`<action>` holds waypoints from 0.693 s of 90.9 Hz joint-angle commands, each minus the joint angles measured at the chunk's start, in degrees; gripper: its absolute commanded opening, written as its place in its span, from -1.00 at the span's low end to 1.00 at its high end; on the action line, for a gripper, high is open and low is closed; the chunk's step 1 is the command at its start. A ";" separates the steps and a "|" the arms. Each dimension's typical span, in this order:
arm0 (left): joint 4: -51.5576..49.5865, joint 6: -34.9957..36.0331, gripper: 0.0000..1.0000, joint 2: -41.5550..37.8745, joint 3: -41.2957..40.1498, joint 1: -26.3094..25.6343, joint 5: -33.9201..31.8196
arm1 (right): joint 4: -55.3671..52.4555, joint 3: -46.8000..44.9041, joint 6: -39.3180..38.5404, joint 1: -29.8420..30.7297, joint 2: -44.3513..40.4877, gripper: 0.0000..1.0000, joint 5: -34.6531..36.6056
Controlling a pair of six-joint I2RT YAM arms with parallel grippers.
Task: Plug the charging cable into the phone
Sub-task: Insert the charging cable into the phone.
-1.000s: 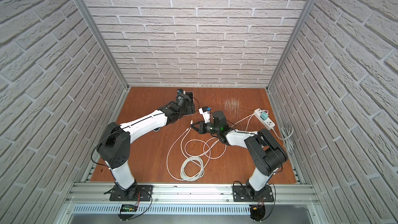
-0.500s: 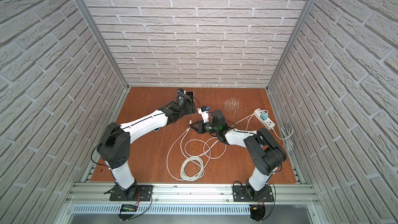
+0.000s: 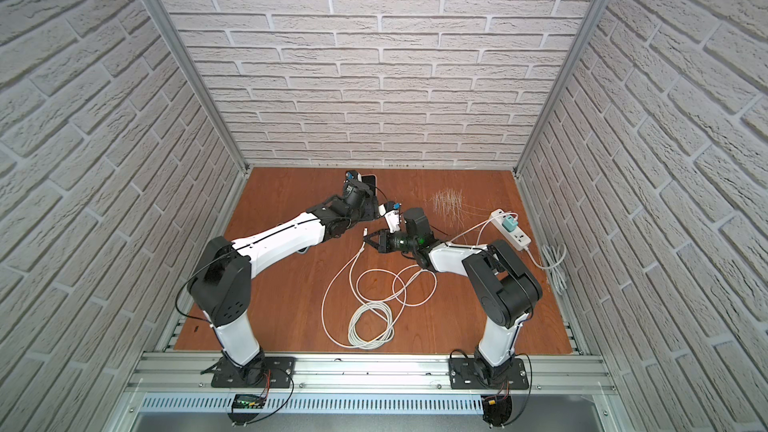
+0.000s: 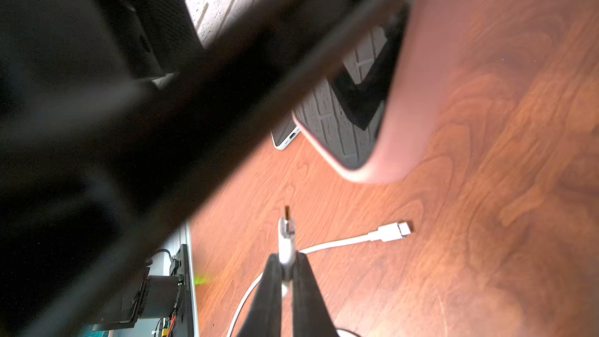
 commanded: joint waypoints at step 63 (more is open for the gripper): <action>4.11 0.98 -0.06 -2.53 1.65 -0.62 -0.53 | 5.10 3.48 1.96 -1.91 3.08 -0.93 -2.68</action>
